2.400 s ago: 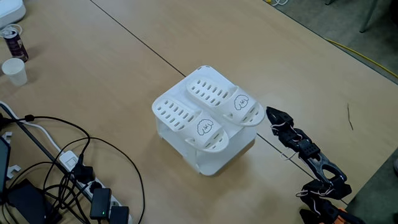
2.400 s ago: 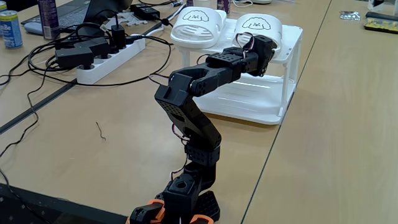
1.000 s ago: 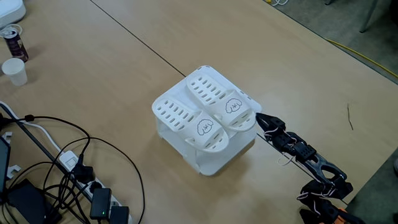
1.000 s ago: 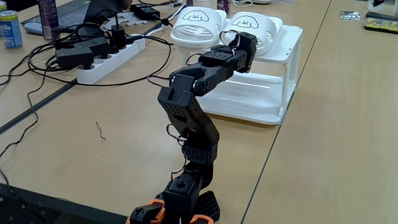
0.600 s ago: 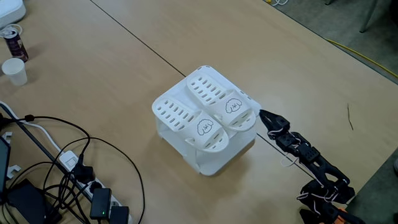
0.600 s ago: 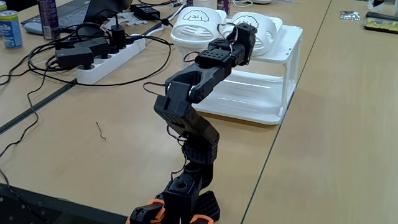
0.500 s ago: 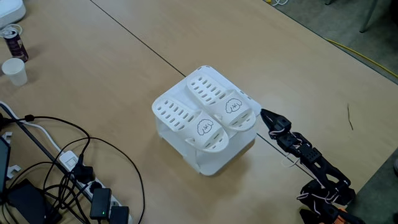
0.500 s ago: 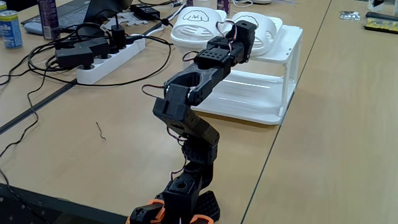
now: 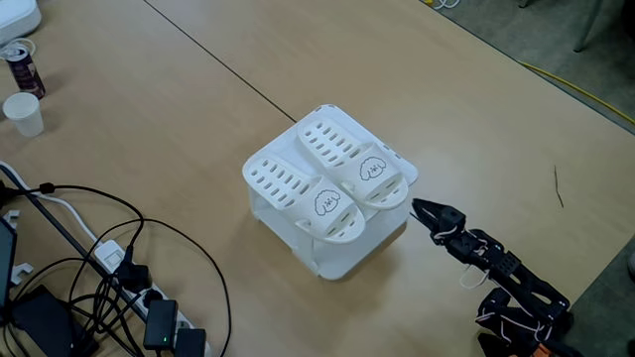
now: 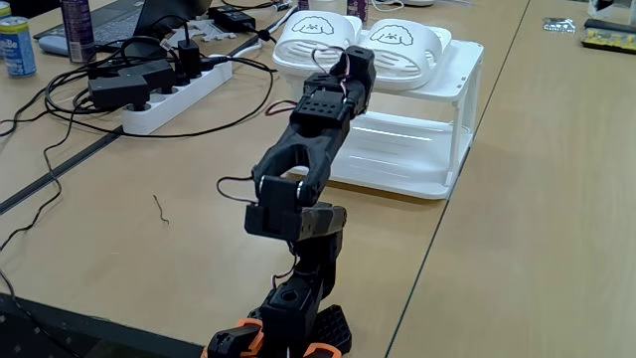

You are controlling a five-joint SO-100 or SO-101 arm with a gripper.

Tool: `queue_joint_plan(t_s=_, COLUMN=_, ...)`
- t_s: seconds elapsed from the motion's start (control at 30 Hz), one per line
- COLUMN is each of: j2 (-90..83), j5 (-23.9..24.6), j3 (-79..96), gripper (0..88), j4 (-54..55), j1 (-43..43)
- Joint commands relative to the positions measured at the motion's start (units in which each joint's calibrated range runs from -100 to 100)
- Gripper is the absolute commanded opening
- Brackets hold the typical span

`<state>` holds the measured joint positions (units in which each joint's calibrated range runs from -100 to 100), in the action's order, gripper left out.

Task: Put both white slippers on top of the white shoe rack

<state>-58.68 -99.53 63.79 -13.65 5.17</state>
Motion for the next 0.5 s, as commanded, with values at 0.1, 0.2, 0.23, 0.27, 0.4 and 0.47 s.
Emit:
queue_joint_plan(t_s=0.1, j2=-2.45, j5=-0.47, j3=2.56, gripper=0.8, j4=-0.59, j1=2.4)
queue_joint_plan(t_s=0.2, j2=-1.94, j5=-0.47, j3=3.91, gripper=0.8, j4=-0.42, j1=3.88)
queue_joint_plan(t_s=0.23, j2=-1.94, j5=-0.47, j3=4.45, gripper=0.8, j4=-0.42, j1=4.12)
queue_joint_plan(t_s=0.27, j2=-1.94, j5=-0.47, j3=5.09, gripper=0.8, j4=-0.33, j1=4.12)
queue_joint_plan(t_s=0.4, j2=-1.86, j5=-0.47, j3=5.54, gripper=0.8, j4=-0.16, j1=3.63)
queue_joint_plan(t_s=0.47, j2=-1.52, j5=-0.47, j3=5.54, gripper=0.8, j4=-0.16, j1=3.55)
